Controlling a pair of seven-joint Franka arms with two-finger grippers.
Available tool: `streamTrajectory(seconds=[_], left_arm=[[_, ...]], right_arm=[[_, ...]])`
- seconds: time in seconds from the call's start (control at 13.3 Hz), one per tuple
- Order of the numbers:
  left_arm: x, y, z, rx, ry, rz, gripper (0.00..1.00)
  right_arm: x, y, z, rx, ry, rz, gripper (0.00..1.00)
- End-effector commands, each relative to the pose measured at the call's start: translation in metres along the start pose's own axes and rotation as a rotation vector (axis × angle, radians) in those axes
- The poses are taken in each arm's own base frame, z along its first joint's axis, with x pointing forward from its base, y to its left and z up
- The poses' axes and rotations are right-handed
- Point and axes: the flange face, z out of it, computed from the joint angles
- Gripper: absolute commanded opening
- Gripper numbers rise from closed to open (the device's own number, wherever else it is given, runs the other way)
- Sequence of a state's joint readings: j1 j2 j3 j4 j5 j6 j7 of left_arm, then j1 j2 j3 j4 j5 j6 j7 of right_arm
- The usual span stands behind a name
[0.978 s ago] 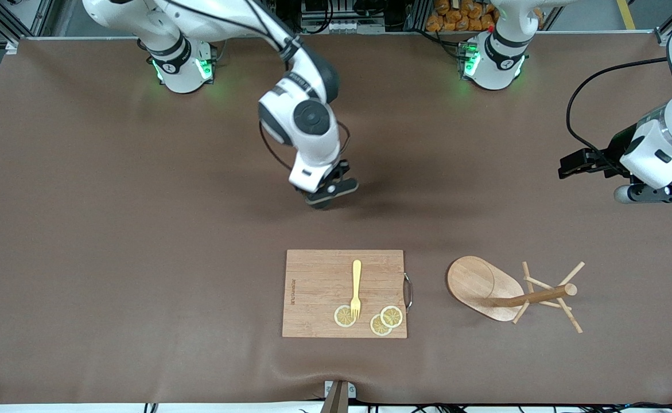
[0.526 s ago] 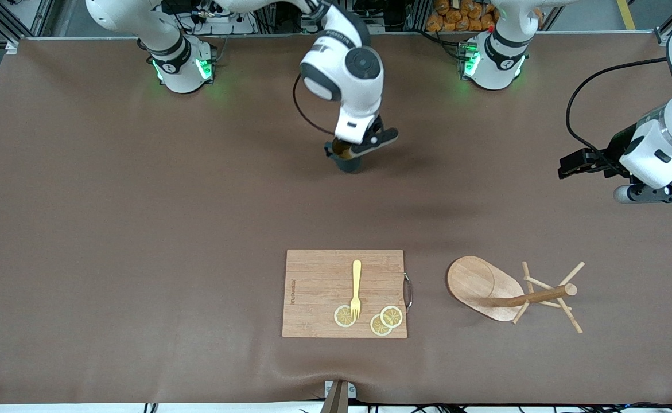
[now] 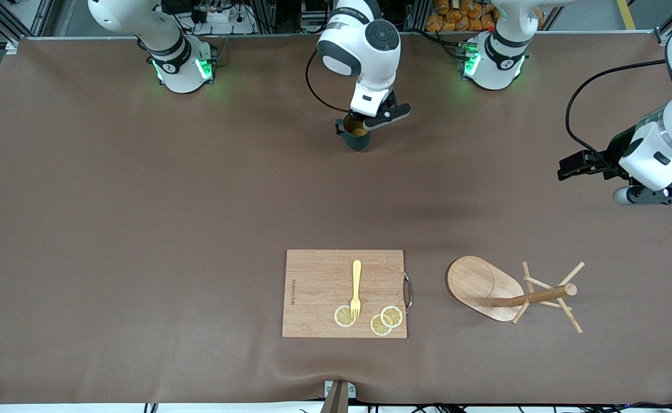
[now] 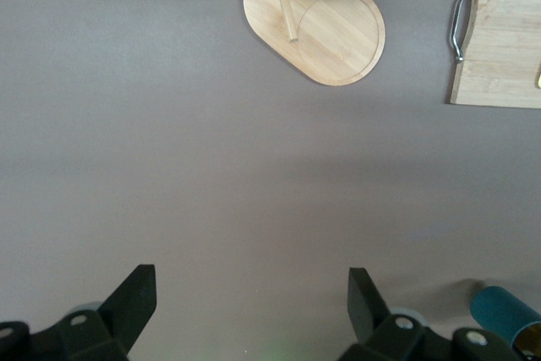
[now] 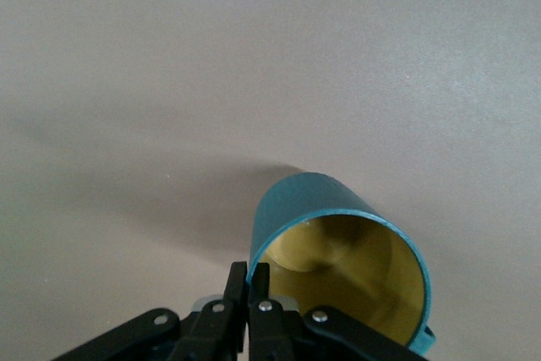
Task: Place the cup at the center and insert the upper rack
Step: 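Lower the teal mug onto the table with the right gripper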
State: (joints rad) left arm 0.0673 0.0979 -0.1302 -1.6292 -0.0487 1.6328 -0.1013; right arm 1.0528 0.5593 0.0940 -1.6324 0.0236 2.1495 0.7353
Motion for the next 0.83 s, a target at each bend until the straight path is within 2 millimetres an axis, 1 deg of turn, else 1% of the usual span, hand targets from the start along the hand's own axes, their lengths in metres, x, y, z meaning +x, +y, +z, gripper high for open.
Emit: streamTrajectory(seconds=[0.0,0.15,0.38,0.53,0.75], left_arm=[[0.008,0.0,0.002,0.009,0.026,-0.005,1.0],[0.009,0.0,0.002,0.008,0.032,-0.005,1.0],[0.009,0.001,0.001,0.006,0.037,-0.005,1.0],[0.009,0.001,0.001,0.004,0.035,-0.01,1.0],[0.009,0.001,-0.001,0.0,0.039,-0.056,1.0]], right_arm=[[0.005,0.005,0.004,-0.017,0.004,0.015,0.0],[0.007,0.007,0.006,-0.018,0.006,0.019,0.0],[0.015,0.015,0.019,-0.058,0.022,0.004,0.0],[0.023,0.025,0.021,-0.071,0.03,0.012,0.0],[0.024,0.026,0.021,-0.072,0.029,0.016,0.0]])
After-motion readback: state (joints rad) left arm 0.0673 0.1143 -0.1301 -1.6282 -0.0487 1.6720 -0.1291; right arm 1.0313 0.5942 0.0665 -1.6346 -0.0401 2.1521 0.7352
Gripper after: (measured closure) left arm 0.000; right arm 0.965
